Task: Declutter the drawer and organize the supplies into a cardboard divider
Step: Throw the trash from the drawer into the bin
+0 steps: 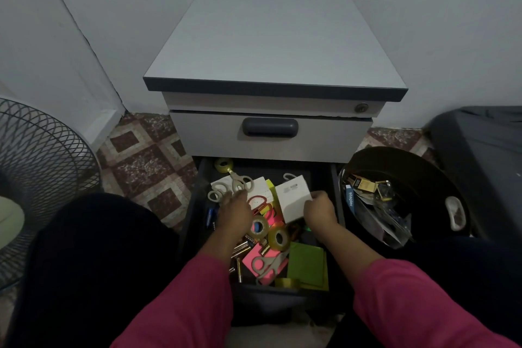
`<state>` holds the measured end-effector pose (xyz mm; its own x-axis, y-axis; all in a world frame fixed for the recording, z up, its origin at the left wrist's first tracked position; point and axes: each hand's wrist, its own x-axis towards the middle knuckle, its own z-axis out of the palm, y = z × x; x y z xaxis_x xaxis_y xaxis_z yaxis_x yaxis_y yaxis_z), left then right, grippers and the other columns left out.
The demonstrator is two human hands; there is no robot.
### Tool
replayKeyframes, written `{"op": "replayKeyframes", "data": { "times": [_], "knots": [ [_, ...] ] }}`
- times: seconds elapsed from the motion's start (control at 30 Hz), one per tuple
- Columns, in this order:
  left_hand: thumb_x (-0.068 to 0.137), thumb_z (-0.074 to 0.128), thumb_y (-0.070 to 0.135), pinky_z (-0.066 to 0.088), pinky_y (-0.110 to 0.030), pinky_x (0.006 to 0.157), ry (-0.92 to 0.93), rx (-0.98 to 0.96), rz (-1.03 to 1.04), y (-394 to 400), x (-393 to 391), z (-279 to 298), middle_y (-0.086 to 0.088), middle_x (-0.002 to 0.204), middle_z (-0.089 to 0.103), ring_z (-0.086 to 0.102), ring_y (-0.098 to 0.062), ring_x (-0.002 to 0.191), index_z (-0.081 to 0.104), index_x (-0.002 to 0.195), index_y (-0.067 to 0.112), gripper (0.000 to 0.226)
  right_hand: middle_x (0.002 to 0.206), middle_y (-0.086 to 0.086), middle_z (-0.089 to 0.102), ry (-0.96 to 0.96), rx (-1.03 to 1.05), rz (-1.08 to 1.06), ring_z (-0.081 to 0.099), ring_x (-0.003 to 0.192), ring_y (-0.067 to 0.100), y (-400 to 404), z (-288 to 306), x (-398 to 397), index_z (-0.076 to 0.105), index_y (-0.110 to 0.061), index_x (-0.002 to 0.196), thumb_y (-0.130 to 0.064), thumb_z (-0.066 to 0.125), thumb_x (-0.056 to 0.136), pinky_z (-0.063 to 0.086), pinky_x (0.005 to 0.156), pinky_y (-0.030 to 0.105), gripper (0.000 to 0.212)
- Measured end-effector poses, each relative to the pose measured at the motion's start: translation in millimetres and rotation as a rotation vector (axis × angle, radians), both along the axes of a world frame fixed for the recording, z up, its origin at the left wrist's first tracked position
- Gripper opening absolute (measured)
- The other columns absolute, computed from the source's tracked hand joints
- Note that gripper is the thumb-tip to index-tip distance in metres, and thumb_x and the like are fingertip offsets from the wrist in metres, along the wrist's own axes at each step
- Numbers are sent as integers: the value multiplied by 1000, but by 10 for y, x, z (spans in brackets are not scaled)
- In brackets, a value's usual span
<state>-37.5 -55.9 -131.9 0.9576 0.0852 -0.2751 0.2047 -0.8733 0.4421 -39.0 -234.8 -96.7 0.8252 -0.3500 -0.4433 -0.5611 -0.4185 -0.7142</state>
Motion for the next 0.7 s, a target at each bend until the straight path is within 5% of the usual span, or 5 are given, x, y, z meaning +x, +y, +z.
{"op": "replayKeyframes", "data": {
  "times": [0.1,0.3,0.5,0.7],
  "knots": [
    [97,40,12,12,-42,117,33,177,-251,89,-4,-140,-2,160,16,3,-23,148,27,149,20,54,124,18,56,24,12,27,56,107,31,29,-45,2,43,-3,129,-3,36,95,43,75,32,35],
    [94,46,10,7,-43,119,38,184,-429,98,-16,-197,6,158,22,5,-17,148,34,146,28,57,117,15,56,-17,111,-28,49,94,21,37,-147,54,45,0,130,-1,39,96,41,62,25,34],
    [87,51,-8,40,-34,107,79,-427,-62,80,-46,-212,-8,137,53,49,-25,126,52,136,14,53,122,12,58,-13,330,-104,55,100,22,76,-236,111,48,-5,127,-3,46,97,48,76,31,30],
    [89,51,-4,37,-26,99,39,-345,-19,74,-101,-200,-13,134,47,46,-28,124,55,128,4,40,110,6,58,-57,318,1,54,89,13,203,-270,166,49,-7,122,-4,45,99,43,62,21,24]
  ]
}}
